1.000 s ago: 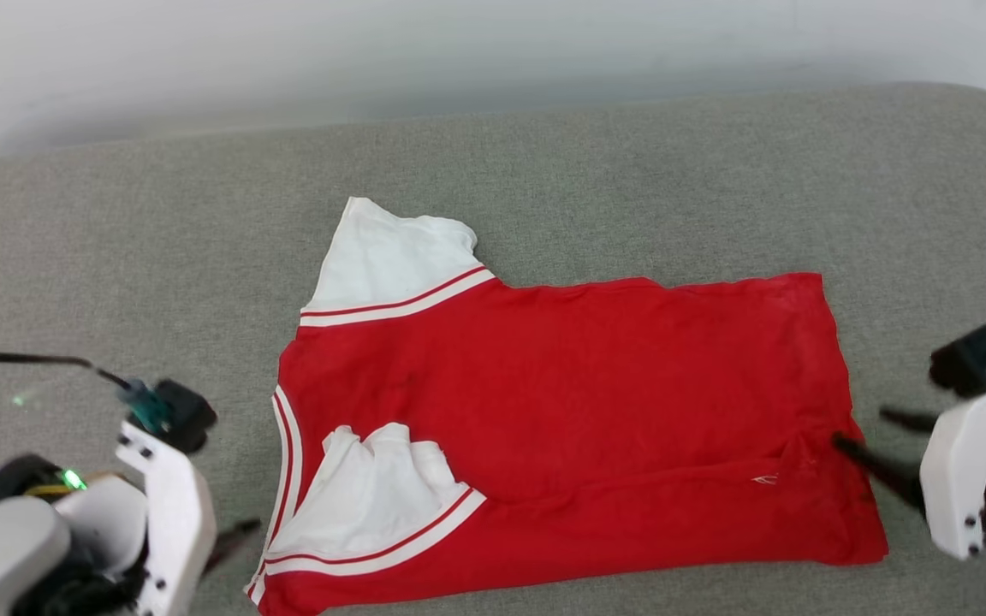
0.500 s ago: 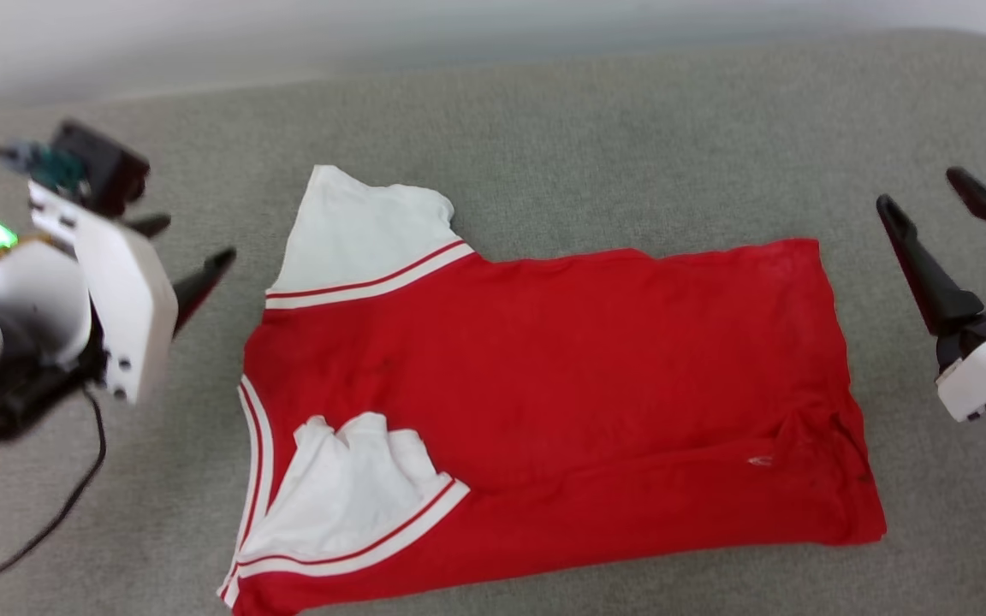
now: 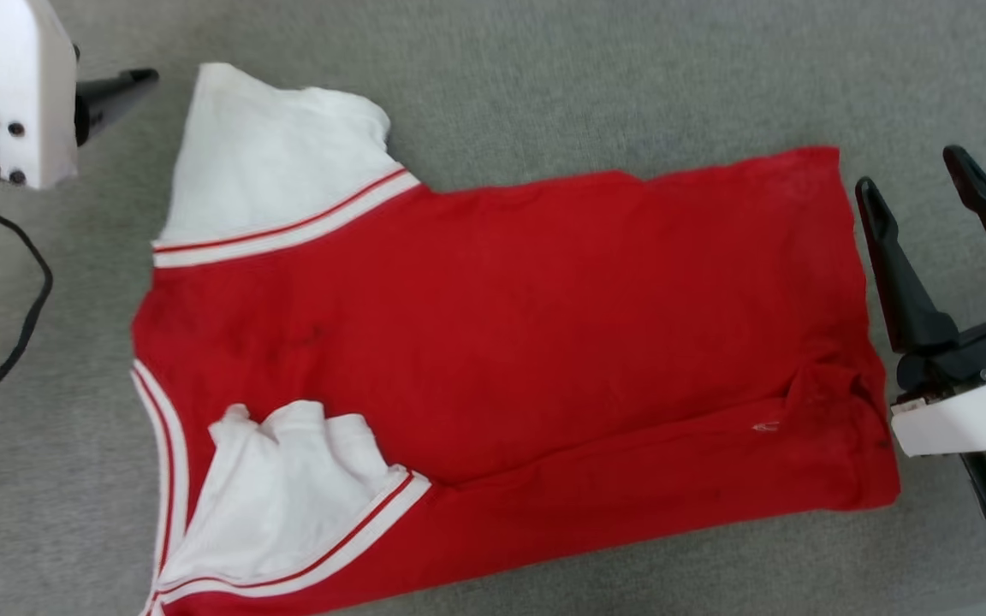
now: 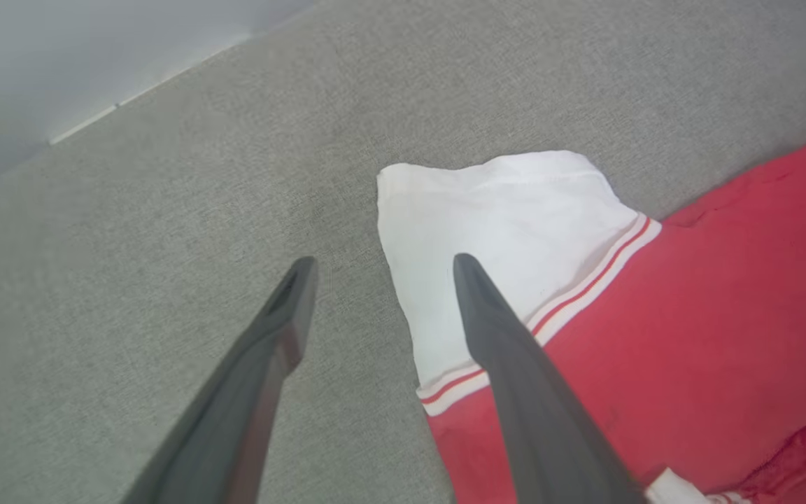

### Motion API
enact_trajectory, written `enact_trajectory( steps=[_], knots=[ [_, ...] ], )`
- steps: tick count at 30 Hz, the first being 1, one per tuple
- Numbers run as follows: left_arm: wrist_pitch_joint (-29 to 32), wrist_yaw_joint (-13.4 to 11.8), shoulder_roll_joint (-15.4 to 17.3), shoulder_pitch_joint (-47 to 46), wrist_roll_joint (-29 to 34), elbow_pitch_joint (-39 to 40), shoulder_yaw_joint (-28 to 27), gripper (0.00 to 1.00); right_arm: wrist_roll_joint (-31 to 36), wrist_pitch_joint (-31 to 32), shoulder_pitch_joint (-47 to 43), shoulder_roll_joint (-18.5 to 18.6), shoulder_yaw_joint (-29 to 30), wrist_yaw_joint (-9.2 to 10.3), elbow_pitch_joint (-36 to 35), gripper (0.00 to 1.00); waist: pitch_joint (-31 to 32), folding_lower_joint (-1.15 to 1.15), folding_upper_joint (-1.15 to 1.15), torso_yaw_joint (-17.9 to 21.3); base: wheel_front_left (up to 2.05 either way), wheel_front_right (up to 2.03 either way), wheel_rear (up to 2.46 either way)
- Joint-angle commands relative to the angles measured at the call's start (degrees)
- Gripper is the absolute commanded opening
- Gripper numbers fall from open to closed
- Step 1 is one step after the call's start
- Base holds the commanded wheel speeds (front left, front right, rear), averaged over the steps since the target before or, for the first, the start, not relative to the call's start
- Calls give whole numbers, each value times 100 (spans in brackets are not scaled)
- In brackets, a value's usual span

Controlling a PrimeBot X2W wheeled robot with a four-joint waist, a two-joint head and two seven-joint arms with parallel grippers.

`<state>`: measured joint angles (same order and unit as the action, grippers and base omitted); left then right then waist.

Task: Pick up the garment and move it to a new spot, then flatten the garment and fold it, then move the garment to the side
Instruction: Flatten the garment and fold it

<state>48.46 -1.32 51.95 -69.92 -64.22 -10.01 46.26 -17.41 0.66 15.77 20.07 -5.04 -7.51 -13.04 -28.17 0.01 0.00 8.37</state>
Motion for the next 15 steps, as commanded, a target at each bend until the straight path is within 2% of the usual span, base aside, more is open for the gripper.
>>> enact_trajectory(
  steps=[1, 9, 15],
  knots=[
    [146, -31, -45, -175, -46, -31, -23, 100, 57, 48, -52, -69, 3, 4, -97, 100, -364, -1, 0, 172, 0, 0, 0],
    [985, -194, -349, -847, -4, -384, 150, 100, 173, 231, 156, -164, -133, 4, -398, 100, -943, -1, 0, 320, 0, 0, 0],
    [1245, -5, -464, -879, 275, -834, 507, 100, 192, 253, 279, -169, -215, 4, -324, 100, -1120, -1, 0, 393, 0, 0, 0]
  ],
)
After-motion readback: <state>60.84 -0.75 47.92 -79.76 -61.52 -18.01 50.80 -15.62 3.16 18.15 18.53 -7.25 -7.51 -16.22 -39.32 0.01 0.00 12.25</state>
